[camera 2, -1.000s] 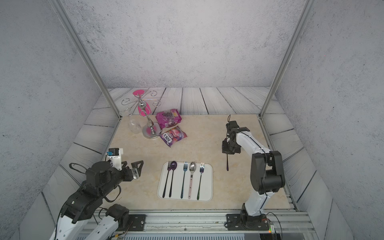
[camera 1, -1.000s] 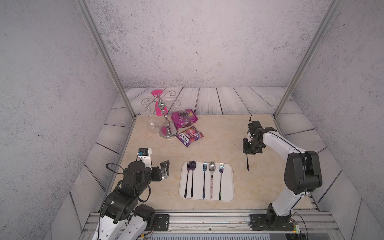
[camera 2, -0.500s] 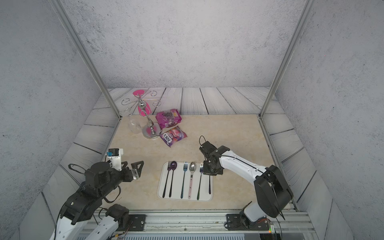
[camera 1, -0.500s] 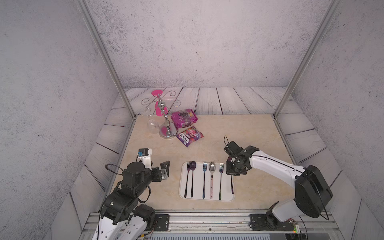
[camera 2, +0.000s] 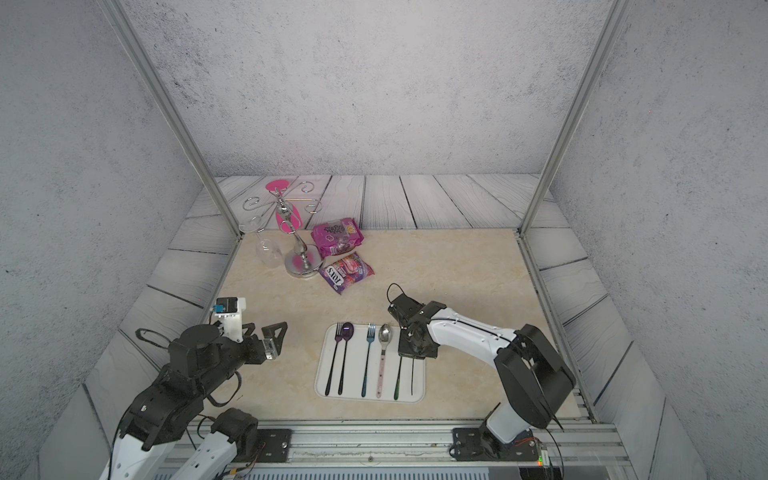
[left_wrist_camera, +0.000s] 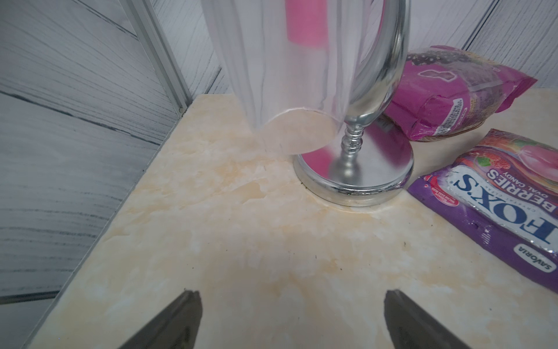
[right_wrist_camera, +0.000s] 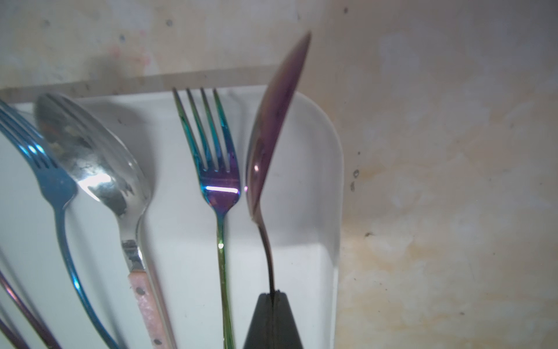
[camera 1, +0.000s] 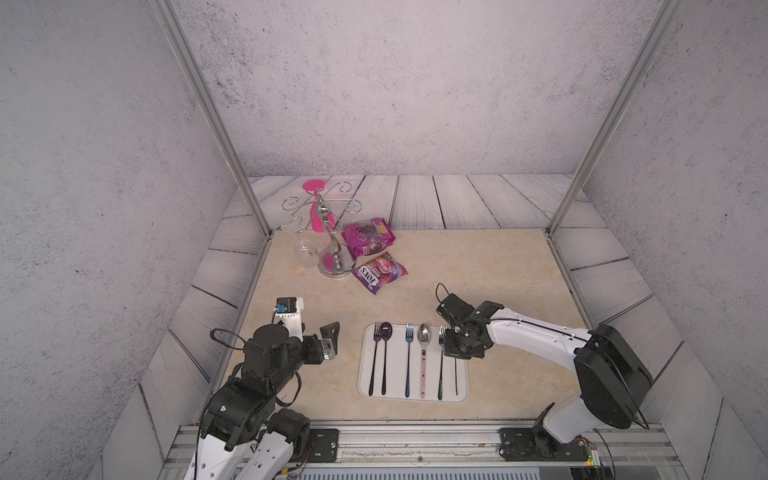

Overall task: Set the spoon and fork side by side
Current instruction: Place the spoon on the tray.

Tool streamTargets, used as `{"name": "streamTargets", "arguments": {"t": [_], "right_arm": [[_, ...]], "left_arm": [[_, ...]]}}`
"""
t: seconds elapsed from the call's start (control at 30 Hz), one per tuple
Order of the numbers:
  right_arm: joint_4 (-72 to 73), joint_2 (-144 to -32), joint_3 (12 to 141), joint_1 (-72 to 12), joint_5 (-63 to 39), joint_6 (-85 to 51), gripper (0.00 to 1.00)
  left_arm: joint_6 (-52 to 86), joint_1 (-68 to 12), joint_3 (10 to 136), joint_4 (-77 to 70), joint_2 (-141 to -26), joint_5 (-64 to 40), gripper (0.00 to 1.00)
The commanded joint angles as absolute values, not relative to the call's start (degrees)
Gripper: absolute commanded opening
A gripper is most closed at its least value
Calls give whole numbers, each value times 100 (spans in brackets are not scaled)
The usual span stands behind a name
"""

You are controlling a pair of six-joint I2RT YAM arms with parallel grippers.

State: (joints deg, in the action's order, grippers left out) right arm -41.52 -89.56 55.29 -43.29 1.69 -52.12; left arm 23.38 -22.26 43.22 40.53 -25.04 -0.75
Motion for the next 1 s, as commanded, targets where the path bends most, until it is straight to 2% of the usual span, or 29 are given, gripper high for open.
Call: {"name": "streamTargets", "arguments": {"t": [0.0, 0.63, 0.73, 0.87, 0.97], "right_arm": [[-4084, -9101, 5467, -4392, 321, -5316, 0], [-4468, -9497, 5646, -4785, 745, -5548, 0], [-4439, -9534, 5689, -4790, 692, -5532, 5], [-4435, -9539, 5730, -4805, 652, -5496, 23], [-4464, -9494, 5761, -4816, 650, -5469, 26]], "left_arm": [[2321, -2206, 4280, 4069, -2468, -116, 100], [2335, -2206, 4271, 4104, -2418, -127, 100], [2336, -2206, 4271, 4108, -2417, -123, 100], [2338, -2206, 4271, 4104, -2417, -131, 100], [2332, -2206, 4271, 4104, -2417, -122, 99]]}}
